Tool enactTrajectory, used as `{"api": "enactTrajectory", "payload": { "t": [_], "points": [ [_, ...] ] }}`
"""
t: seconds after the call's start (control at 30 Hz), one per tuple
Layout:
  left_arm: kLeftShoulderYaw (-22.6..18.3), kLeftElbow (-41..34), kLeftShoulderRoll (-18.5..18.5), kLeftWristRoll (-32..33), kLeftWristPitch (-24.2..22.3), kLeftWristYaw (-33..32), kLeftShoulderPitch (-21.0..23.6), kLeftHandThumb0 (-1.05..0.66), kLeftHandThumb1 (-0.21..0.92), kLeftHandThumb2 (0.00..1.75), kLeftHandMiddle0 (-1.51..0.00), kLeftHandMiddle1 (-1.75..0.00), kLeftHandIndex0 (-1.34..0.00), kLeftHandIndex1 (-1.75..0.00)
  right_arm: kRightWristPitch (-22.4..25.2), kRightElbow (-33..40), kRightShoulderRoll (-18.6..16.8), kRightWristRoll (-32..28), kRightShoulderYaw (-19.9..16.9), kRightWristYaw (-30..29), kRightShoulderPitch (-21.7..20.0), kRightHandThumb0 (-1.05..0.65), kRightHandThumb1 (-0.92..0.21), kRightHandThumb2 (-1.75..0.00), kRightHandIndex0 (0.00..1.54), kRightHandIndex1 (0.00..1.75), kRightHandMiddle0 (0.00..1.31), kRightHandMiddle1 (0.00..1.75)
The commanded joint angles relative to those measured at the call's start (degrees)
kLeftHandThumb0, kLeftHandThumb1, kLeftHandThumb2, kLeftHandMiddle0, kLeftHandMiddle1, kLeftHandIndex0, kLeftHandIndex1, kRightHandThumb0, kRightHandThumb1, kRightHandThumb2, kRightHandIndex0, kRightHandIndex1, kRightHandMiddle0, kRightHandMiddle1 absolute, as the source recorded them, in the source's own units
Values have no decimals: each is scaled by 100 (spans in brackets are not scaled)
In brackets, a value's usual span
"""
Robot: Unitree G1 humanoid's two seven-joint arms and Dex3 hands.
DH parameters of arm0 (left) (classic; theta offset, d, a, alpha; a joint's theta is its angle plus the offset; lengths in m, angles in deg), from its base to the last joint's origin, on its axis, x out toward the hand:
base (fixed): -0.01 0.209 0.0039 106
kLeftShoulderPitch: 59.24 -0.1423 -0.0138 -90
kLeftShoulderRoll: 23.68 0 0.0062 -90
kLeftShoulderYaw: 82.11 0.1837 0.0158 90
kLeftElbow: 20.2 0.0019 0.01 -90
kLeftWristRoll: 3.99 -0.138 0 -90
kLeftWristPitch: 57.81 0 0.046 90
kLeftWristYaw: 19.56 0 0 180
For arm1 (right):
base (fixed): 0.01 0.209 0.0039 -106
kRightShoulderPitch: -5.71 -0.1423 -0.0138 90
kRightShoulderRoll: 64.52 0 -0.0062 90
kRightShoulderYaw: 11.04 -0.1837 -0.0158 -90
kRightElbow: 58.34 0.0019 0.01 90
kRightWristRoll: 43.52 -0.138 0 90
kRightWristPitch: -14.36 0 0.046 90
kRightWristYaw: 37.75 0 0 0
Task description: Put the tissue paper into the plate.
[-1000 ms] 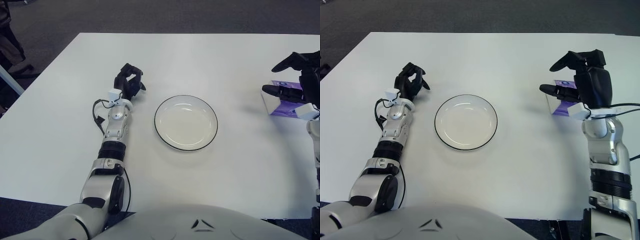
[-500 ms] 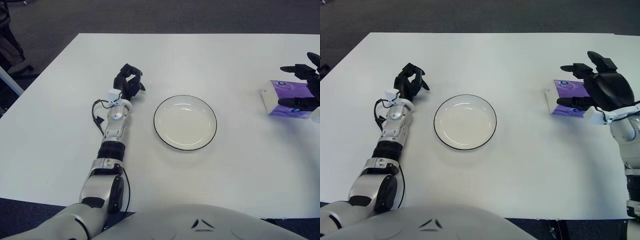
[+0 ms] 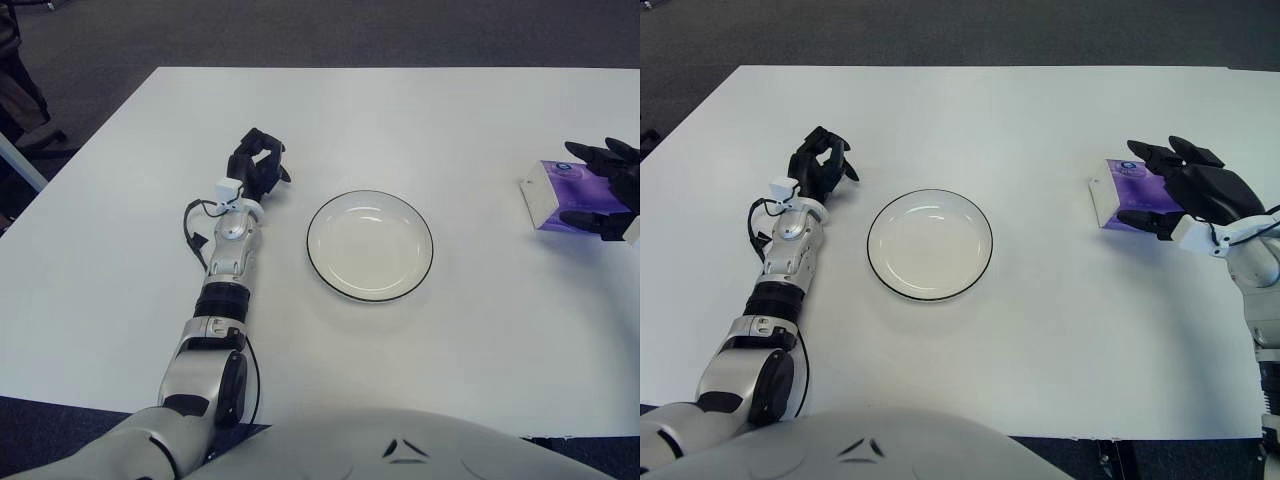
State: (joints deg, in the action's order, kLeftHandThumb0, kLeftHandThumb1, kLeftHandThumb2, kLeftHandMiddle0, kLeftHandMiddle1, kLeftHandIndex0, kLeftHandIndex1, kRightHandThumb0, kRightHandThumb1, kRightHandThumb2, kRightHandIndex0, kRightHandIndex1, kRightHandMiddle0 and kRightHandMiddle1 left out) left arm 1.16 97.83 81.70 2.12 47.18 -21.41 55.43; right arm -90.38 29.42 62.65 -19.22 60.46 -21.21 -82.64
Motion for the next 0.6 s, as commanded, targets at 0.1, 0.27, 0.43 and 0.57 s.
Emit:
{"api": "enactTrajectory", "payload": {
  "t": [0.1,0.27,0.43,0.57],
  "points": [
    [9,241,143,13,-20,48,-476,-28,92,41,-95,-175,-63,-175,24,-159,120,-190,4,174,-26,-105,-92,-66,0,0,0,0],
    [2,249,141,20,-15,64,-477,-28,92,41,-94,-175,-62,-175,98,-378,83,-395,102,394,-159,-105,-92,-64,0,0,0,0],
    [-9,273,143,25,-6,65,-464,-28,92,41,-94,-175,-62,-175,392,-623,6,-537,324,662,-365,-105,-92,-61,0,0,0,0],
    [-14,273,149,31,2,66,-467,-28,92,40,-94,-175,-62,-175,571,-900,-21,-464,582,718,-558,-105,-92,-58,0,0,0,0]
  ]
}}
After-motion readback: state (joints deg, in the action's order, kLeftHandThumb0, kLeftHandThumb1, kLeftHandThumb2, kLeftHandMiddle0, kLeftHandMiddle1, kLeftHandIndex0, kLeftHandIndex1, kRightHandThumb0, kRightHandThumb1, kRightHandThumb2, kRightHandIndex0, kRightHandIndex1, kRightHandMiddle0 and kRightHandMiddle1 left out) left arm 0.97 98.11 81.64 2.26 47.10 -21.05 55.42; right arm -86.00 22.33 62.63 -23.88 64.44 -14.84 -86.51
